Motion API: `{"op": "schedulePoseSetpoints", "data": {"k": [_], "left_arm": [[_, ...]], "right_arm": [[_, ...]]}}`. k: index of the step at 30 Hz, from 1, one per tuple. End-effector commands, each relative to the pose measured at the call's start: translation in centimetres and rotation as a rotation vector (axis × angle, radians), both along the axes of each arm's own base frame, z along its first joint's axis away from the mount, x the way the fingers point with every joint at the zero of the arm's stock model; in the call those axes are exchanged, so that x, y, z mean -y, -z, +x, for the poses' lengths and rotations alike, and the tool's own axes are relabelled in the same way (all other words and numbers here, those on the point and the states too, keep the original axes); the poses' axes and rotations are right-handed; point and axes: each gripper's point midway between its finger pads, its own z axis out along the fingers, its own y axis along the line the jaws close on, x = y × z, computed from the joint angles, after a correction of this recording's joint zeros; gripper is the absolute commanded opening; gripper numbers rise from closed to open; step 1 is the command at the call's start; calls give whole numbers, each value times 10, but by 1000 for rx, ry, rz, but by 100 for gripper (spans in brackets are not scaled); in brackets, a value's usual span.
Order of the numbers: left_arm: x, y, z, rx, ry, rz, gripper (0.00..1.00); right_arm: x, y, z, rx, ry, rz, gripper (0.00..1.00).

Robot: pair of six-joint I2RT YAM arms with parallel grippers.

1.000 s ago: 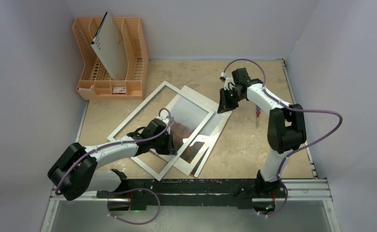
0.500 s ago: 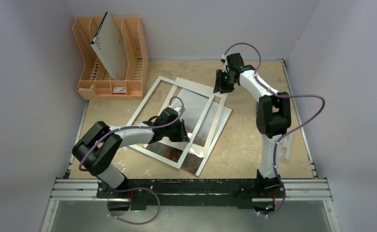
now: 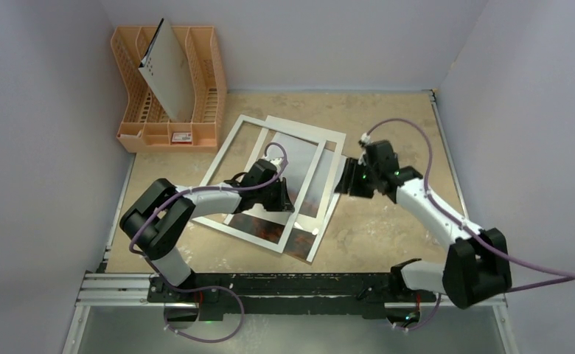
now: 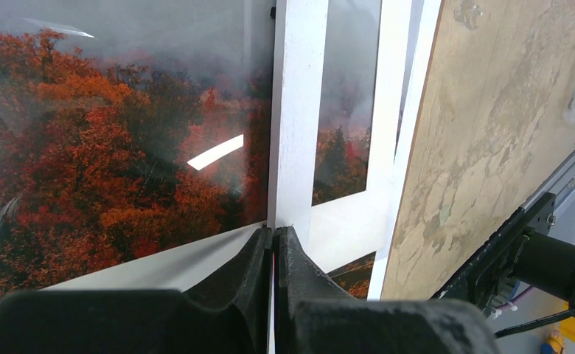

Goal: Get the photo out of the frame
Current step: Pick up the photo at the center of the board.

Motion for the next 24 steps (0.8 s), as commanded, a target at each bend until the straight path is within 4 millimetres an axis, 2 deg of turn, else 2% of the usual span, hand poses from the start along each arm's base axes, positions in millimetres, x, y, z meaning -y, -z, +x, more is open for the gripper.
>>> {"op": "schedulePoseSetpoints", "data": {"k": [1, 4, 8, 12, 16, 24], "left_arm": [[-20, 32, 2, 3, -7, 123, 0], [-24, 31, 2, 14, -11, 136, 0], [-26, 33, 0, 11, -9, 138, 0], [-25, 34, 0, 9, -10, 136, 0], [-24, 33, 0, 10, -11, 134, 0], [-24, 32, 1, 14, -13, 132, 0]], "right_arm": [[-66, 8, -74, -111, -59, 256, 54], [-88, 14, -115, -164, -21, 398, 55], [-107, 20, -150, -234, -33, 477, 53], [-126, 30, -177, -285, -74, 511, 53], [-142, 40, -191, -313, -97, 501, 52], [-135, 65, -197, -344, -22, 456, 49]]}}
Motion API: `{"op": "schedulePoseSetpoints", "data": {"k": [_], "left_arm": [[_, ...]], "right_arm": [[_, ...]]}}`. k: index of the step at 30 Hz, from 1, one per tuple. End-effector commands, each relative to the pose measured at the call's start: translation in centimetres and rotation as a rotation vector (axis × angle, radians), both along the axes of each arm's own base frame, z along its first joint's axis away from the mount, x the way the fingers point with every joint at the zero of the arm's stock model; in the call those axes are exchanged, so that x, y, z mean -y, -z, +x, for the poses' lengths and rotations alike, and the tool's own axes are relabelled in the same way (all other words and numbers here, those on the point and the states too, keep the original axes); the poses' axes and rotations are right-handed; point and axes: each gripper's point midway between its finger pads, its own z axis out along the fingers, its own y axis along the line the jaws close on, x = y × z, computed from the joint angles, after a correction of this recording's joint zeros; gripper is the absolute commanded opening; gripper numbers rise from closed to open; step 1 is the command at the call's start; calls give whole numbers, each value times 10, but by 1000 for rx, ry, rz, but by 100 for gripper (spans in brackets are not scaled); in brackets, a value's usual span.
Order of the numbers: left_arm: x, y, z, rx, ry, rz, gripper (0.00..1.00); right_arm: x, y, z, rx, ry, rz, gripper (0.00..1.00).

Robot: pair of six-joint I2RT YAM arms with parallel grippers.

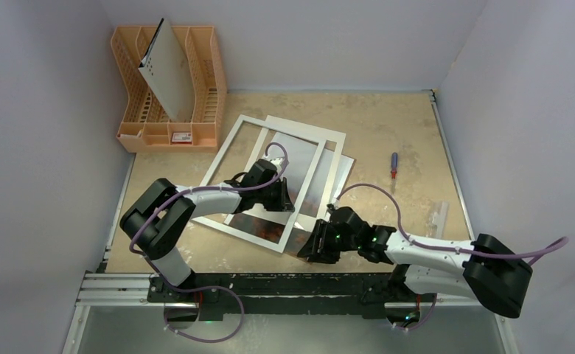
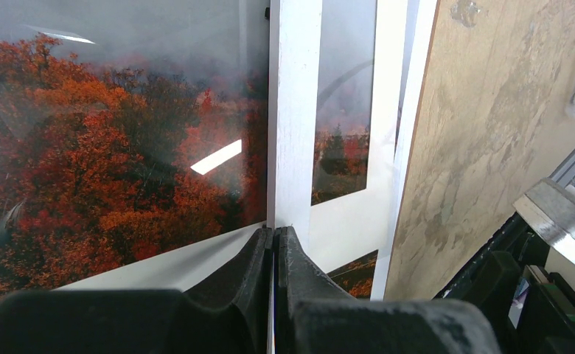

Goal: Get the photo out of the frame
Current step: Pick up the photo at the center of the board.

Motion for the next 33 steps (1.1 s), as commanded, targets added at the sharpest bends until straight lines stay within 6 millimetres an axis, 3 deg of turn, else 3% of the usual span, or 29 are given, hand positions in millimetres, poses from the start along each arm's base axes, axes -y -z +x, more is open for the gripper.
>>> {"op": "schedulePoseSetpoints", "data": {"k": [1, 13, 27, 33], "left_arm": [[-26, 32, 0, -4, -33, 135, 0], [-25, 32, 0, -4, -30, 138, 0], [-24, 30, 1, -3, -26, 135, 0], [-23, 29, 1, -2, -25, 132, 0]], "right_arm": [[0, 6, 5, -16, 74, 11, 48], [10, 23, -1, -49, 78, -69, 47], [19, 28, -10, -69, 66, -102, 48], [20, 31, -1, -40, 109, -103, 48]]}}
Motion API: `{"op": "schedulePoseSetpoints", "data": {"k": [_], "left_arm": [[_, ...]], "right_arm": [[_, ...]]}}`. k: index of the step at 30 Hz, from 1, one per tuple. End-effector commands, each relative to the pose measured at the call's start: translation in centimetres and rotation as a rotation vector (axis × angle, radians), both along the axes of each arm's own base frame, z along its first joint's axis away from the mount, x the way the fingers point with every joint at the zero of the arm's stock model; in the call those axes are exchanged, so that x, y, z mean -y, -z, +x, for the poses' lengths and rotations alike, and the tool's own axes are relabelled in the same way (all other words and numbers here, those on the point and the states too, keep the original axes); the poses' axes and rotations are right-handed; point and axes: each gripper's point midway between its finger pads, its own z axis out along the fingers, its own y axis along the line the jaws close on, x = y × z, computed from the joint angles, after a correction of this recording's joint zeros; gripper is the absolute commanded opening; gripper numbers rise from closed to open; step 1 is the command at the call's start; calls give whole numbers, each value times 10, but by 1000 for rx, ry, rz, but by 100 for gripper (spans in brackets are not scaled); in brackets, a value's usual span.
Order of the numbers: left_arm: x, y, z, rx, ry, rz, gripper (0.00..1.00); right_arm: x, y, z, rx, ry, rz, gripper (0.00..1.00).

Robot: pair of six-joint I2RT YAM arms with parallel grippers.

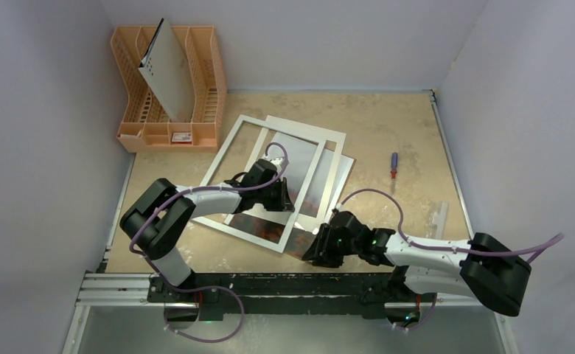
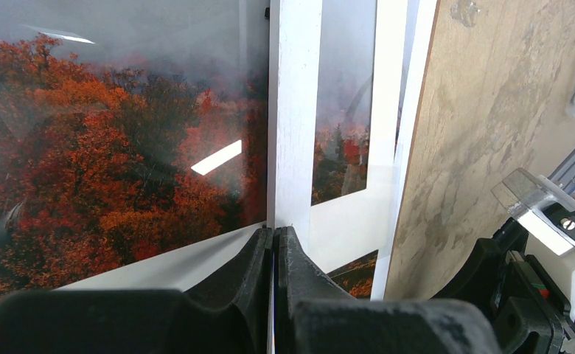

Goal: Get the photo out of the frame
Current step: Pick up the photo at the center of the board.

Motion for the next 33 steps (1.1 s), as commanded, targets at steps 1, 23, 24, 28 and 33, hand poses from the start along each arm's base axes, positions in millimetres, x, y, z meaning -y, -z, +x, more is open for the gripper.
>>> {"op": "schedulePoseSetpoints", "data": {"k": [1, 23, 24, 28, 33], "left_arm": [[-23, 29, 1, -2, -25, 130, 0], [-20, 29, 2, -7, -20, 128, 0], [-20, 28, 3, -6, -21, 128, 0], [-21, 28, 2, -6, -21, 130, 0], [-21, 28, 3, -5, -21, 129, 0]], "right_arm": [[3, 7, 6, 21, 42, -22, 48], [-14, -16, 12, 43, 22, 57, 47], [-16, -18, 13, 46, 19, 64, 47], [-20, -19, 14, 48, 12, 70, 47], [-18, -21, 10, 37, 8, 72, 47]]}}
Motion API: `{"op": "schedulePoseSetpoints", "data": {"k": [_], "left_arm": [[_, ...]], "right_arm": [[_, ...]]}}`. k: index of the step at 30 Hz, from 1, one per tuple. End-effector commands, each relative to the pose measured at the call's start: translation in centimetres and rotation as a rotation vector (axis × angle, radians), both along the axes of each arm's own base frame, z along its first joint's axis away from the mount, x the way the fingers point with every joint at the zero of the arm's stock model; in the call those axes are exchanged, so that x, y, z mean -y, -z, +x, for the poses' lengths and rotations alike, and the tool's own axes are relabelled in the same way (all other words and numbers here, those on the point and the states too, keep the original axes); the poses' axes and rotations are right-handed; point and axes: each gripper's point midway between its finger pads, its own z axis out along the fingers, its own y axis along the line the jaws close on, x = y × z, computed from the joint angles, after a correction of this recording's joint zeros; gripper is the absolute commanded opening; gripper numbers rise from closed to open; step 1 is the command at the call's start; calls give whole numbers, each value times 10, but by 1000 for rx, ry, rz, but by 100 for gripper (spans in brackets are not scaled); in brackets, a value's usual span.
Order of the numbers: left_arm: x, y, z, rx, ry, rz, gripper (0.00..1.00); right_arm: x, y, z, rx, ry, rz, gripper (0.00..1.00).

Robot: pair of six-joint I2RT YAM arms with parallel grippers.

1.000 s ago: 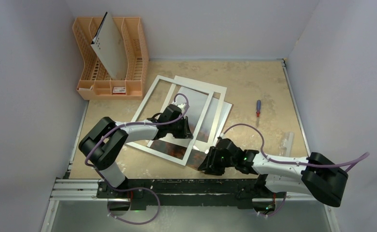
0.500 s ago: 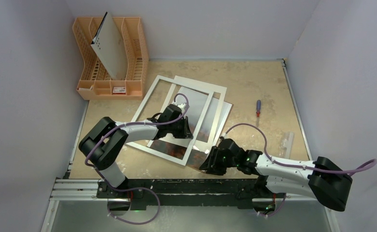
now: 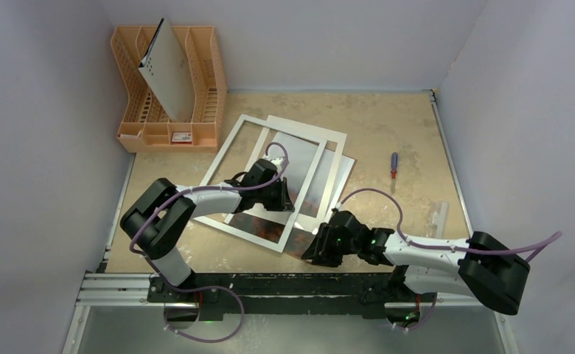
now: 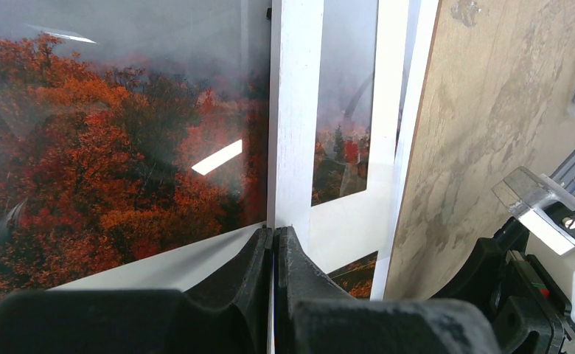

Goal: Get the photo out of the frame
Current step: Pick up the photo at the center of the board.

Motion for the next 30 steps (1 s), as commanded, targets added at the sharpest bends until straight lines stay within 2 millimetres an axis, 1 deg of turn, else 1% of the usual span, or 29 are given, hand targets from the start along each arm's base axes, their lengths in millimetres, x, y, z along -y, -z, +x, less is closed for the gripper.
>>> {"op": "schedulePoseSetpoints", "data": {"k": [1, 4, 8, 15, 18, 21, 26, 30], "left_arm": [[-21, 28, 2, -5, -24, 127, 0], [-21, 27, 2, -3, -25, 128, 0], [-21, 29, 2, -5, -24, 128, 0], [-21, 27, 3, -4, -23, 128, 0], [-21, 27, 2, -4, -25, 128, 0], [-21, 27, 2, -4, -25, 129, 0], [-21, 26, 3, -2, -26, 127, 0], [-20, 26, 4, -1, -26, 127, 0]], "right_arm": [[-14, -23, 9, 42, -2, 66, 47], [-13, -29, 8, 47, -7, 63, 47], [-13, -28, 8, 44, -1, 64, 47], [-15, -13, 9, 25, -11, 32, 47], [-15, -9, 10, 30, -13, 22, 46], [-13, -6, 8, 15, -13, 12, 46], [-16, -12, 13, 47, -13, 14, 46], [-17, -20, 12, 57, -26, 35, 46]]}}
